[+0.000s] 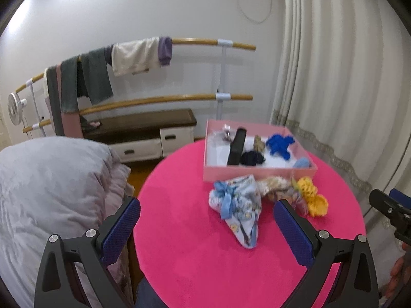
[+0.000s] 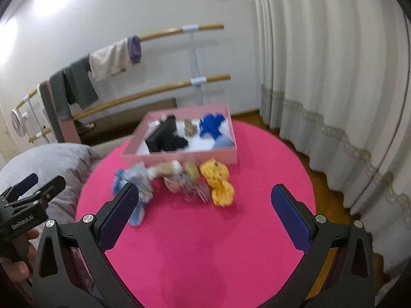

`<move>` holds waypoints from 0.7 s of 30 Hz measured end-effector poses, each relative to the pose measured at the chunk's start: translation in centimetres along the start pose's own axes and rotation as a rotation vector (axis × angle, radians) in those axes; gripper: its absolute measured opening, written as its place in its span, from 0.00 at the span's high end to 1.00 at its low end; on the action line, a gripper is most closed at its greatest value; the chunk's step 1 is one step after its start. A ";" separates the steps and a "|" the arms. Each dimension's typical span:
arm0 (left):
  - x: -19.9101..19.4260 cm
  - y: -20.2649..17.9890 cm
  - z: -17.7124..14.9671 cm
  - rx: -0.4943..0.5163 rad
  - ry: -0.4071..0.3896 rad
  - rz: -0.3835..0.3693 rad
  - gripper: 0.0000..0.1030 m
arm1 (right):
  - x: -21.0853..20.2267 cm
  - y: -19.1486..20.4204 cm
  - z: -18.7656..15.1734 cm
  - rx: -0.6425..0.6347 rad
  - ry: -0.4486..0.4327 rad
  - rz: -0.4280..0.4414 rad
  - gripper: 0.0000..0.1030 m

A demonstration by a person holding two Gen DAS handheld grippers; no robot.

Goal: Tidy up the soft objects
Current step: 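Move both tools toward the remaining soft items on the table, then grasp the blue patterned cloth bundle with the left tool while the right tool grasps the yellow crocheted toy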

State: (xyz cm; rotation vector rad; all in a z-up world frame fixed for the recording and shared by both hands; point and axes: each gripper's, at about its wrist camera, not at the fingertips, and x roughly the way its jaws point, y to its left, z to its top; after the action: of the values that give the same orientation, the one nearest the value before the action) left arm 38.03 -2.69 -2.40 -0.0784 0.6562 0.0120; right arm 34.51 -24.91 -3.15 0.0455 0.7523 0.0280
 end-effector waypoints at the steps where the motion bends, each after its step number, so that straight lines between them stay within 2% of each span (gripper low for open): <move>1: 0.6 -0.1 -0.1 0.003 0.013 0.001 0.00 | 0.7 -0.4 -0.3 0.007 0.019 -0.004 0.00; 8: 6.0 -1.1 -0.2 0.017 0.117 -0.008 0.00 | 5.3 -2.8 -1.8 0.041 0.120 -0.017 0.00; 21: 17.6 -3.6 0.0 0.045 0.234 0.000 0.00 | 12.6 -5.1 -1.3 0.080 0.196 -0.025 0.00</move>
State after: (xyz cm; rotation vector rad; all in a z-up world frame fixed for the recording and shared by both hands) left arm 52.07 -6.53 -12.91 -0.0367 0.8903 -0.0122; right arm 42.85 -29.47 -12.90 0.1103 0.9493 -0.0222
